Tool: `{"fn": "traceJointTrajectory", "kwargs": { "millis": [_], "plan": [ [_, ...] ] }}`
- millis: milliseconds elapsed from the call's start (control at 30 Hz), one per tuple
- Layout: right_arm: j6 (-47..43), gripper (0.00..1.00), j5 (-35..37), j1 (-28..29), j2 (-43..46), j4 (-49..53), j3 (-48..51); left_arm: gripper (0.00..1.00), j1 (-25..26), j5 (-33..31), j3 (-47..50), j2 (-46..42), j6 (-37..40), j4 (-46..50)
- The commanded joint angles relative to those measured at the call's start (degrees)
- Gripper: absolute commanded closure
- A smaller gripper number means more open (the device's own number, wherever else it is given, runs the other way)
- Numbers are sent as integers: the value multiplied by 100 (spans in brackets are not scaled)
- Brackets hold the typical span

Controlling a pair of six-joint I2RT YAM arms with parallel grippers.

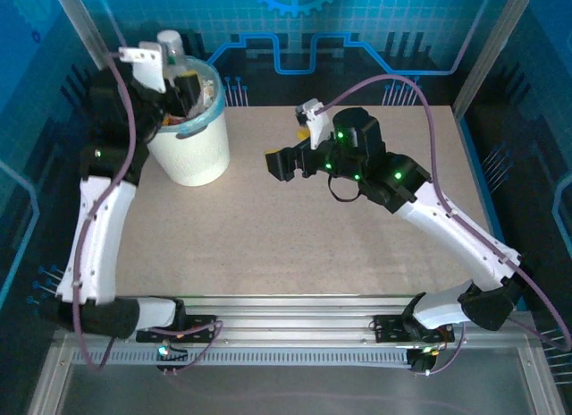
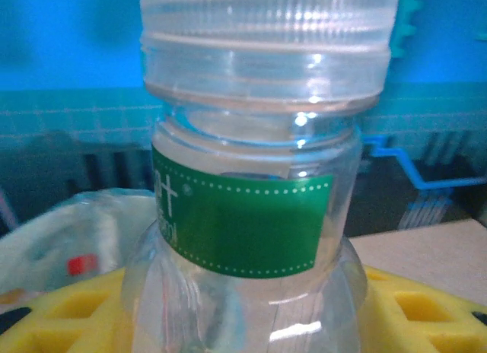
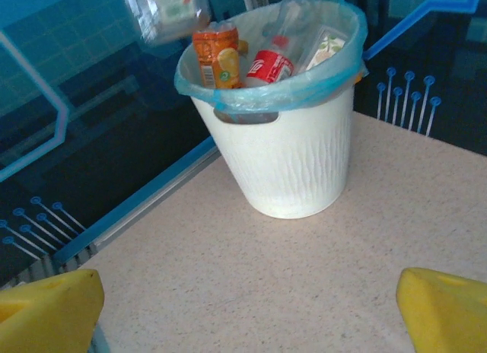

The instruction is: Put the plastic bottles in the bin

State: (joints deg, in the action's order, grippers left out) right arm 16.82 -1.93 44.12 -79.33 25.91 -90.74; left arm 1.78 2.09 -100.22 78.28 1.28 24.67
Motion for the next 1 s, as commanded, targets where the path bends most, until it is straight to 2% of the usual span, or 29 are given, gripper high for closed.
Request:
{"fn": "traceJointTrajectory", "kwargs": {
  "millis": [0, 233, 433, 467, 567, 600, 667, 867, 967],
  "plan": [
    [264, 0, -227, -36, -20, 66, 32, 89, -334, -103, -719, 756, 46, 602],
    [297, 0, -264, -33, 56, 317, 124, 87, -420, -137, -1652, 2035, 407, 1140],
    [378, 0, -202, -29, 188, 336, 358, 77, -420, -213, -1854, 2551, 490, 1772],
    [393, 0, -189, -27, 190, 326, 389, 71, -420, -237, -1796, 2560, 487, 1797],
    [438, 0, -232, -31, 164, 335, 398, 40, -415, -341, -1692, 2574, 483, 1877],
    [443, 0, -228, -27, 148, 331, 390, 32, -416, -373, -1700, 2577, 466, 1919],
    [454, 0, -237, -26, 120, 340, 365, 26, -416, -386, -1726, 2537, 456, 1954],
    [461, 0, -272, -1, 4, 372, 263, 25, -416, -431, -2018, 2323, 194, 1891],
    [483, 0, -289, 8, -54, 381, 250, 29, -424, -453, -2102, 2283, 52, 1697]
  ]
}}
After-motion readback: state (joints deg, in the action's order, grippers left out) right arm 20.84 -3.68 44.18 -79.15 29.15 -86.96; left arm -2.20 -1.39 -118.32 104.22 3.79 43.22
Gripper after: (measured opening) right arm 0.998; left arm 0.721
